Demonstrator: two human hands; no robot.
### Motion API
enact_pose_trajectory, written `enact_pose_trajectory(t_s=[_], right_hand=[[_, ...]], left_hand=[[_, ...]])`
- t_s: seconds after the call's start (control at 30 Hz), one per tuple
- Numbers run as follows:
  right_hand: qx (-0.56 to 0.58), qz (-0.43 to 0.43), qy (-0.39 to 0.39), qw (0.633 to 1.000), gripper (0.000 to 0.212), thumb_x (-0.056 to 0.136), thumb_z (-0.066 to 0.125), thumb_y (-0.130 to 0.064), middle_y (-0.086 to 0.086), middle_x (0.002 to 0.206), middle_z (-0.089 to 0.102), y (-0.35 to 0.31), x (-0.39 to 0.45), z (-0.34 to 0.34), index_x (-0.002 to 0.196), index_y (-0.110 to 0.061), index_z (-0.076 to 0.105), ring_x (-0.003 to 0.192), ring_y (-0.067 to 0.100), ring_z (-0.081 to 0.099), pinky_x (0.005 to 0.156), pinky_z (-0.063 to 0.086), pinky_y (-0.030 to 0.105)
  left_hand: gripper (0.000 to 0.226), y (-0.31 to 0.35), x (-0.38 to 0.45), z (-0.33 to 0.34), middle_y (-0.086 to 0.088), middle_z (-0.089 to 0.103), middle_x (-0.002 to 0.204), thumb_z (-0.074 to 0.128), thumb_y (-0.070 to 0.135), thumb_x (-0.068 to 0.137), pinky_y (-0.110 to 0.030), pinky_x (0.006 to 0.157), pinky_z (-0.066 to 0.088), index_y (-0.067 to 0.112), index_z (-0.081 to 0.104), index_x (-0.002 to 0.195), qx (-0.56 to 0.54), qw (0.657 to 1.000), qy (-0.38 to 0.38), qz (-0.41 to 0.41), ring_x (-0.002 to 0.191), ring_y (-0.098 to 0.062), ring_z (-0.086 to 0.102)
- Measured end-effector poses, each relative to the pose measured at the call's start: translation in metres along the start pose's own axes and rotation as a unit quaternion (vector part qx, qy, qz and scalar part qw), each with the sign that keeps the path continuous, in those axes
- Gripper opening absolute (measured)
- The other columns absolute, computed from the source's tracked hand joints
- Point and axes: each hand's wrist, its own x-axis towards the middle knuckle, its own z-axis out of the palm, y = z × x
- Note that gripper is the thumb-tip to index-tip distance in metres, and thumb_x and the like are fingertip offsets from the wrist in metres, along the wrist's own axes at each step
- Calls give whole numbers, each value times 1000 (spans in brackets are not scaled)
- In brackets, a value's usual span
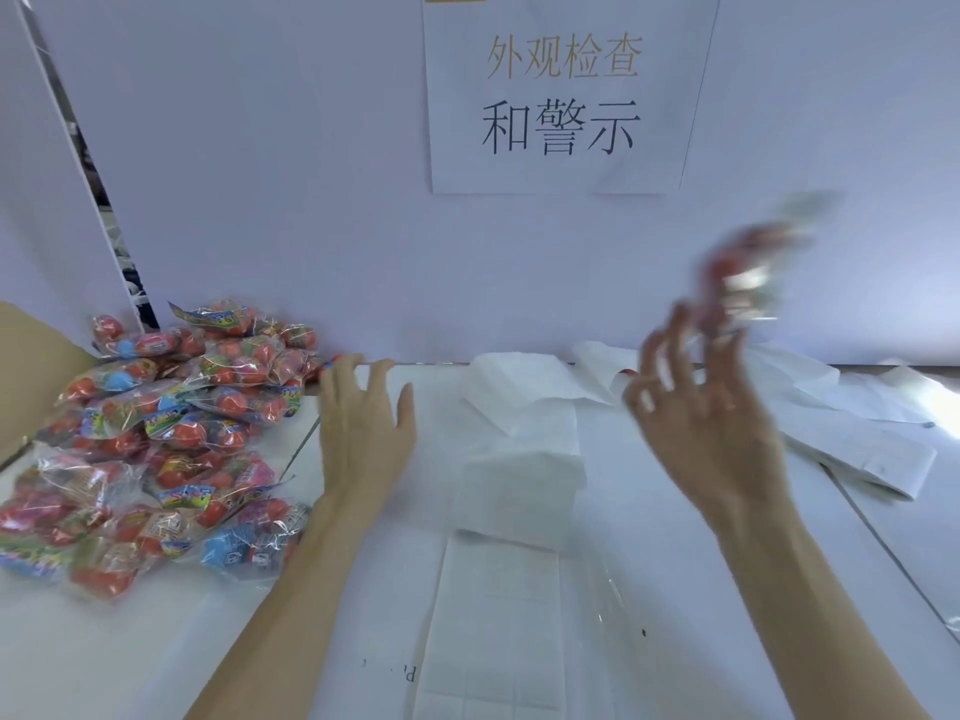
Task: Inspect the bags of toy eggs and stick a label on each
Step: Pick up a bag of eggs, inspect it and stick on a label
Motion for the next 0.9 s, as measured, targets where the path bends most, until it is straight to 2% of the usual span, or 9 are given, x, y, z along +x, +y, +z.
enact_pose_trajectory(t_s=[0.07, 0.13, 0.27, 0.37, 0.47, 0.57, 0.67, 0.8, 0.9], right_hand=[[197, 12, -162, 967, 56, 107, 51, -12, 5, 162, 43, -17, -8, 5, 157, -34, 41, 136, 24, 55, 94, 47, 31], [227, 34, -206, 951, 74, 107, 45, 2, 9, 165, 37, -20, -12, 5, 165, -37, 19, 135, 34, 54, 95, 49, 39], [222, 109, -200, 948, 65, 107, 36, 5, 14, 152, 54, -4, -14, -6, 162, -29, 31, 117, 37, 63, 93, 50, 39], [186, 147, -158, 958, 55, 107, 38, 0, 13, 143, 62, 7, -9, -11, 158, -20, 42, 109, 32, 65, 91, 52, 37], [80, 143, -112, 980, 50, 104, 55, -7, 2, 132, 69, 14, -5, -16, 152, -21, 53, 100, 18, 69, 85, 54, 27], [10, 131, -87, 987, 54, 97, 69, -14, -7, 125, 70, 19, -3, -22, 149, -25, 58, 95, 10, 68, 81, 54, 22], [-13, 140, -68, 988, 55, 95, 72, -17, -8, 121, 70, 24, -1, -24, 148, -25, 59, 93, 10, 68, 80, 54, 23], [-29, 156, -50, 986, 59, 91, 77, -18, -4, 118, 70, 28, 0, -26, 147, -21, 60, 92, 13, 68, 79, 54, 25], [-43, 159, -23, 986, 62, 83, 83, -19, -2, 113, 70, 32, 2, -26, 143, -18, 64, 89, 14, 67, 78, 55, 26]], left_hand=[[46, -15, 3, -5, -35, 29, 158, 65, 25, 96, -59, 122, 16, 1, 58, 135, 147, 987, 1, -59, 149, -51, 24], [58, -24, 4, -12, -40, 7, 164, 67, 31, 94, -64, 123, 1, 3, 53, 143, 204, 968, -24, -143, 155, -53, 3], [50, -35, 7, -14, -42, 0, 164, 61, 41, 98, -71, 122, 1, 7, 60, 135, 241, 940, -80, -228, 154, -57, -5], [44, -39, 6, -13, -38, 17, 161, 60, 40, 100, -59, 126, 12, 8, 64, 129, 293, 930, -90, -203, 152, -55, 15], [27, -35, 6, -16, -25, 40, 141, 65, 27, 96, -47, 115, 30, 13, 65, 119, 314, 929, -97, -169, 133, -45, 38], [32, -32, 5, -16, -22, 46, 127, 67, 6, 87, -48, 103, 36, 10, 60, 118, 285, 941, -87, -157, 120, -41, 43], [35, -27, 6, -15, -26, 50, 123, 64, -2, 88, -52, 94, 37, 5, 58, 122, 206, 964, -47, -160, 114, -42, 46], [32, -11, 3, -9, -29, 47, 118, 67, -4, 89, -57, 87, 44, -1, 60, 121, 17, 997, 25, -76, 108, -46, 50], [35, 9, -2, -2, -26, 44, 123, 72, 0, 91, -56, 91, 52, -3, 58, 124, -128, 991, 31, -9, 107, -45, 54]])
